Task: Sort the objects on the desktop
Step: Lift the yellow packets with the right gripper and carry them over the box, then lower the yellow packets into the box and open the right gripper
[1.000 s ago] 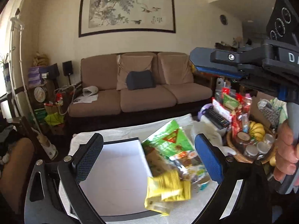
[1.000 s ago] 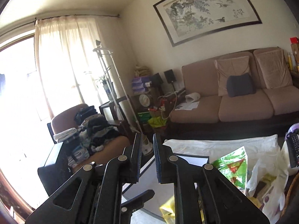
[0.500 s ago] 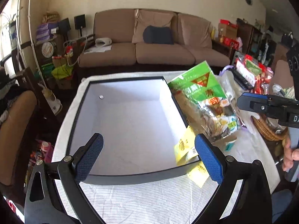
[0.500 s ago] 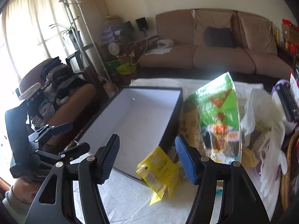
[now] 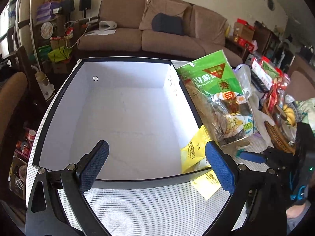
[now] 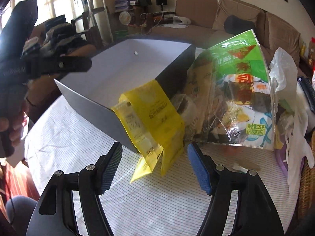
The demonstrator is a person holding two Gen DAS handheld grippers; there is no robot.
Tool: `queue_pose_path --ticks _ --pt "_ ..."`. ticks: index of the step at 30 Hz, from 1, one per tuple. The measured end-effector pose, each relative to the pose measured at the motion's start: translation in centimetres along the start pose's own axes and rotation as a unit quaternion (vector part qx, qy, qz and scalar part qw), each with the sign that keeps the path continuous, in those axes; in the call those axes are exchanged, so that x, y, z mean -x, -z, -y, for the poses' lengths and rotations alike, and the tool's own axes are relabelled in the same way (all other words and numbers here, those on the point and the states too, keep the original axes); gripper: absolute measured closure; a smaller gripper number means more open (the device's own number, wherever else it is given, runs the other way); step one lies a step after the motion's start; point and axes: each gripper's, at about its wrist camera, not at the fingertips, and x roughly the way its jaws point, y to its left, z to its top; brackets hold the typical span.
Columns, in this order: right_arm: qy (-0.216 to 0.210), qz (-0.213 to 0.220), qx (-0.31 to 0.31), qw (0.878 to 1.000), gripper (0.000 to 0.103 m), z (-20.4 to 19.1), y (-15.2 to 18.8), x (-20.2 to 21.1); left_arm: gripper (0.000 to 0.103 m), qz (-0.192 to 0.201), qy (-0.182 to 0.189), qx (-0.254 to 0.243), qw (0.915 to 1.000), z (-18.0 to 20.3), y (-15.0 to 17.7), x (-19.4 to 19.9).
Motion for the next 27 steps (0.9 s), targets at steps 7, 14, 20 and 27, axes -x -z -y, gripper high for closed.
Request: queue_pose_path --ticks 7,14,20,27 --pt "0.115 0.014 0.077 0.99 0.035 -1.4 -0.6 -4.2 0.004 -0.004 0.004 0.012 0.9999 -0.2 0.4 -0.5" --pt "0.097 0.054 0.019 0.994 0.092 0.7 -2.0 -2.8 0.004 0.002 0.024 0.02 0.9995 -0.1 0.8 0.3" --pt "0.082 0.11 0.015 0.99 0.092 1.1 -6.1 2.7 0.004 0.003 0.115 0.105 0.9878 -1.3 1.9 2.0" --pt "0.071 0.137 0.057 0.986 0.092 -0.9 -13.0 7.2 0.004 0.05 0.112 0.098 0.9876 -1.7 1.1 5.2"
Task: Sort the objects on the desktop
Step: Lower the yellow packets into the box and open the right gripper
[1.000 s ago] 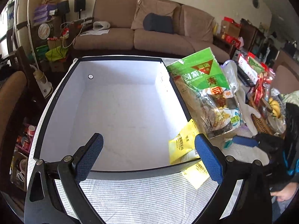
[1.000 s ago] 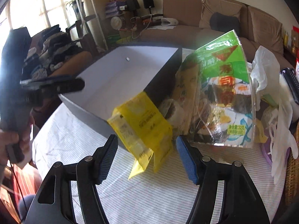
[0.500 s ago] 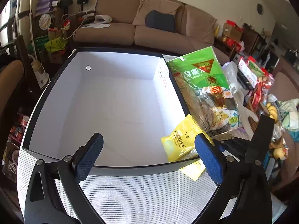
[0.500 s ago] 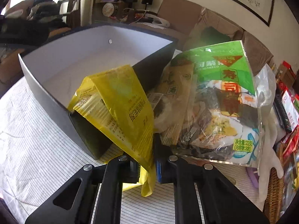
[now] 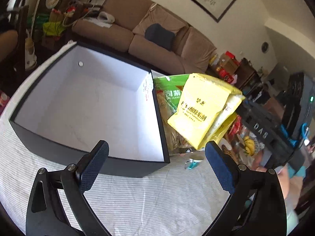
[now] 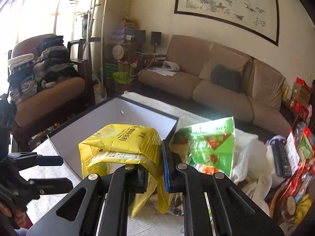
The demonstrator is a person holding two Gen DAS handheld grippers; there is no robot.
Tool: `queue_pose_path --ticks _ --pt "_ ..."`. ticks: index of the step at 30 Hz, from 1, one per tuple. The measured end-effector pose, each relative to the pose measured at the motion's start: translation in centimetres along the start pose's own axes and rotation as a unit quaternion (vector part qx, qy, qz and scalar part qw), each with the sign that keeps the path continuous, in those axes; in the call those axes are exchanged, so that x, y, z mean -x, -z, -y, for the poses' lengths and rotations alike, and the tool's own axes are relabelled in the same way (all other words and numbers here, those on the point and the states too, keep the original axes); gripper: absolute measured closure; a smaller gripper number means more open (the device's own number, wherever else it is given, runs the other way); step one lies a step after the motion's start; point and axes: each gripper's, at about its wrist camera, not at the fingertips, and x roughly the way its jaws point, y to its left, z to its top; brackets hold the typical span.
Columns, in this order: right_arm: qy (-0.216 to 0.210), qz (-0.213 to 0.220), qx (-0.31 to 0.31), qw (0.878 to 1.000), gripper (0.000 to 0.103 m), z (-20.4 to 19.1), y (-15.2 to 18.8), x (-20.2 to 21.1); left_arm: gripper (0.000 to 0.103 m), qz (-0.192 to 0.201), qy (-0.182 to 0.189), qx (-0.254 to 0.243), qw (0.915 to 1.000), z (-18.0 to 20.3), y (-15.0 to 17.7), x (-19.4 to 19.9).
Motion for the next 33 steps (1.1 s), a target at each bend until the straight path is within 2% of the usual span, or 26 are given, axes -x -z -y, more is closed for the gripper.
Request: queue_pose_path --ticks 4,7,12,15,22,25,27,29,31,33 --pt "0.001 -0.001 0.051 0.999 0.092 -2.7 -3.1 -0.8 0.004 0.019 -0.05 -0.053 0.9971 0.5 -2.0 1.4" --pt "-0.008 -0.012 0.066 0.998 0.092 -4.7 -4.8 -3.0 0.004 0.034 -0.079 -0.056 0.9947 -1.0 -4.3 2.5" --pt "-0.028 -0.029 0.054 0.998 0.092 -7.2 -6.8 -7.8 0.004 0.045 -0.13 -0.048 0.9893 -5.1 -8.6 3.1" --pt "-0.023 -0.04 0.069 0.997 0.092 -8.7 -8.1 -11.6 0.004 0.049 -0.158 -0.046 0.9852 -7.6 -11.1 2.4" --pt "0.001 -0.08 0.092 0.993 0.092 -10.6 -9.9 -23.2 0.004 0.058 -0.176 -0.051 0.9814 -12.5 -14.7 -1.2" --pt "0.037 -0.104 0.118 0.987 0.091 -11.0 -9.3 -29.0 0.004 0.048 -0.185 -0.048 0.9805 -14.9 -15.1 -3.6" --pt "0.043 -0.166 0.147 0.974 0.085 -11.4 -7.2 -33.3 0.004 0.039 -0.185 -0.046 0.9808 -16.2 -15.1 -5.1" --pt "0.026 -0.228 0.16 0.96 0.081 -11.0 -4.8 -35.9 0.004 0.028 -0.186 -0.049 0.9809 -16.9 -14.7 -6.5" --pt "0.015 -0.236 0.152 0.96 0.078 -9.8 -3.5 -35.8 0.004 0.021 -0.185 -0.055 0.981 -17.2 -14.2 -7.6" --pt "0.007 -0.212 0.127 0.969 0.064 -7.8 -3.3 -34.3 0.004 0.018 -0.182 -0.059 0.9814 -17.2 -13.5 -8.2"
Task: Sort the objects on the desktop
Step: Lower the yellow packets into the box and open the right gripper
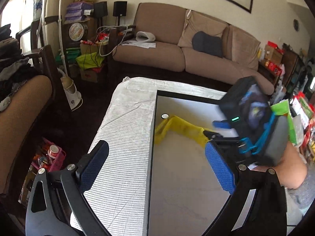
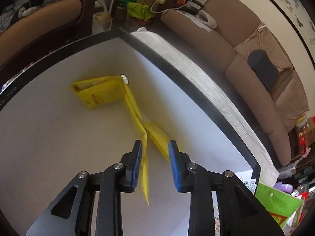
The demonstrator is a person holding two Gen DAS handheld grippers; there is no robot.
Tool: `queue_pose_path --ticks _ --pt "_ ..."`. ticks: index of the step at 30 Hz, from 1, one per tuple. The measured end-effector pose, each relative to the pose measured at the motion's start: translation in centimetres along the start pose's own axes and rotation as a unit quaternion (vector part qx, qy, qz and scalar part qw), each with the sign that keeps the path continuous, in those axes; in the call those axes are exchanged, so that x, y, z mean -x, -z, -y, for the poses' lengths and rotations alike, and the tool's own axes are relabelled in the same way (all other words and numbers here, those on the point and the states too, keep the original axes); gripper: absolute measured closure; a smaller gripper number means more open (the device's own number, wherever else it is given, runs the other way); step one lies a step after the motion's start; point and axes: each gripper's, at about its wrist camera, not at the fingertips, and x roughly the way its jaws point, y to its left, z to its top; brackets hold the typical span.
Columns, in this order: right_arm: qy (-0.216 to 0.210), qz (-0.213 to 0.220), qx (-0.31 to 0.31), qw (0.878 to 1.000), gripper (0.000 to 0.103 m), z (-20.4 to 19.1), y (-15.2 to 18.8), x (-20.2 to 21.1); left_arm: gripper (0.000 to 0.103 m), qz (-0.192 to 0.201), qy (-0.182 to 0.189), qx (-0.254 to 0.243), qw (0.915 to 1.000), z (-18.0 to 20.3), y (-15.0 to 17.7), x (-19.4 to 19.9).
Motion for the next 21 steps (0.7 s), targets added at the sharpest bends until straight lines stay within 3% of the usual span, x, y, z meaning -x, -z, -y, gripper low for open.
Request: queue_pose_path --ticks 2,5,8,15,19,21 --pt "-0.011 0.015 -0.032 0.999 0.046 2.1 1.1 1.0 0.004 -0.005 0.002 0.001 1.0 0.2 0.5 -0.3" --pt "-0.031 0.015 -0.078 0.996 0.046 4.7 1.6 1.8 0.004 -0.005 0.008 0.005 0.9999 0.3 0.5 0.0" --pt "-0.012 0.02 -0.063 0.998 0.046 4.9 1.4 2.6 0.004 -0.004 0.002 -0.005 1.0 0.3 0.2 0.6" --pt "-0.014 0.002 -0.053 0.998 0.046 4.8 1.1 3.3 0.004 -0.006 -0.005 -0.034 0.9994 1.1 -0.8 1.4" --pt "-0.017 0.008 -0.043 0.999 0.046 4.9 2.1 4.4 0.004 -0.014 -0.004 -0.045 0.9989 1.8 -1.0 1.5" --pt "-0.04 0.004 -0.029 0.999 0.045 4.4 2.8 4.9 0.004 -0.017 -0.008 -0.046 0.9988 2.0 -1.0 1.6"
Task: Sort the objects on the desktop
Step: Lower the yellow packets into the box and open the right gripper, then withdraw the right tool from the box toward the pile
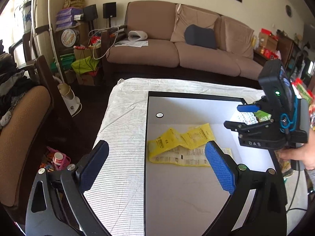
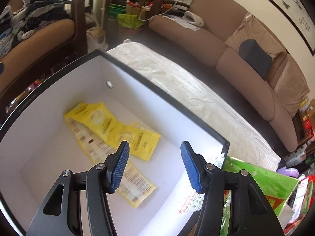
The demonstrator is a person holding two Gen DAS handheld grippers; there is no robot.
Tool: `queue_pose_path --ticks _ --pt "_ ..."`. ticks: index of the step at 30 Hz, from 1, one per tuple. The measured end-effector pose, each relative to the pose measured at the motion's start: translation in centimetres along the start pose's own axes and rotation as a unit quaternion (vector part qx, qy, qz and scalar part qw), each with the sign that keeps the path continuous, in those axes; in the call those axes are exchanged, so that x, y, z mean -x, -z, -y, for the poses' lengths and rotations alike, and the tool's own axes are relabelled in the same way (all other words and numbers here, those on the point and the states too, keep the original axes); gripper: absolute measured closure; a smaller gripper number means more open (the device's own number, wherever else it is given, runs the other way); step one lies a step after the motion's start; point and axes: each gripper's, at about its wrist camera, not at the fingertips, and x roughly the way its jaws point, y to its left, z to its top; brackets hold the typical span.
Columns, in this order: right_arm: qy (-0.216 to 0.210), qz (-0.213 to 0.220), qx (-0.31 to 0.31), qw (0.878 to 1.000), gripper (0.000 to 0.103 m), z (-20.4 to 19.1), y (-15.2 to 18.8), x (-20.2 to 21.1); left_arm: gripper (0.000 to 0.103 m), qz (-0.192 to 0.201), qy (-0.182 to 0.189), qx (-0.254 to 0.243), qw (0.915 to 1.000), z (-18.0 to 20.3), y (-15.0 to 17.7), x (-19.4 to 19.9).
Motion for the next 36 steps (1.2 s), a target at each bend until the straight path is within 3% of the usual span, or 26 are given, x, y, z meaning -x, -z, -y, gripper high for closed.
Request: queue_pose_path --ticks 4,7,12,15,18,20,22,23,25,28,33,36 --pt "-0.009 -0.015 0.039 0.999 0.043 -2.2 0.3 -0.5 0.004 -0.001 -0.004 -0.007 1.0 0.2 0.1 0.1" --pt "-0.027 -0.025 0.006 0.999 0.043 -2.3 -0.7 -2.2 0.004 -0.003 -0.007 -0.004 1.0 0.1 0.5 0.2" --pt "-0.014 -0.081 -0.054 0.995 0.043 -1.2 -2.3 -7.5 0.004 0.0 0.002 0.004 1.0 -0.8 1.2 0.5" --pt "-0.068 -0.062 -0.085 0.992 0.043 -1.4 -3.0 -8.6 0.004 0.001 0.005 0.009 0.9999 -1.3 1.3 0.2" --pt "-0.085 -0.054 -0.085 0.991 0.043 -3.0 -3.8 -9.6 0.004 0.002 0.009 0.019 0.9998 -1.8 1.2 -0.1" --pt "-0.058 -0.083 -0.049 0.994 0.043 -4.7 -4.0 -10.8 0.004 -0.002 0.01 0.025 0.9996 -2.1 1.1 -0.4" --pt "-0.002 -0.119 0.006 0.993 0.043 -6.1 -3.5 -12.1 0.004 -0.008 0.012 0.028 0.9995 -2.4 1.2 -0.5" --pt "0.012 -0.118 0.019 0.993 0.041 -6.2 -3.3 -12.1 0.004 -0.009 0.014 0.028 0.9995 -2.4 1.2 -0.5" --pt "0.034 -0.131 0.02 0.991 0.041 -5.6 -3.1 -11.8 0.004 -0.008 0.014 0.024 0.9996 -2.2 1.3 -0.4" --pt "0.023 -0.116 0.009 0.993 0.041 -4.2 -2.5 -9.6 0.004 -0.005 0.015 0.016 0.9998 -1.7 1.3 -0.3" --pt "-0.048 -0.055 -0.028 0.997 0.039 -1.6 -0.3 -1.8 0.004 -0.007 0.028 0.01 0.9995 -0.2 1.5 0.1" --pt "-0.065 -0.017 -0.034 0.997 0.039 -0.1 2.3 3.6 0.004 -0.01 0.038 0.006 0.9992 1.5 1.7 0.7"
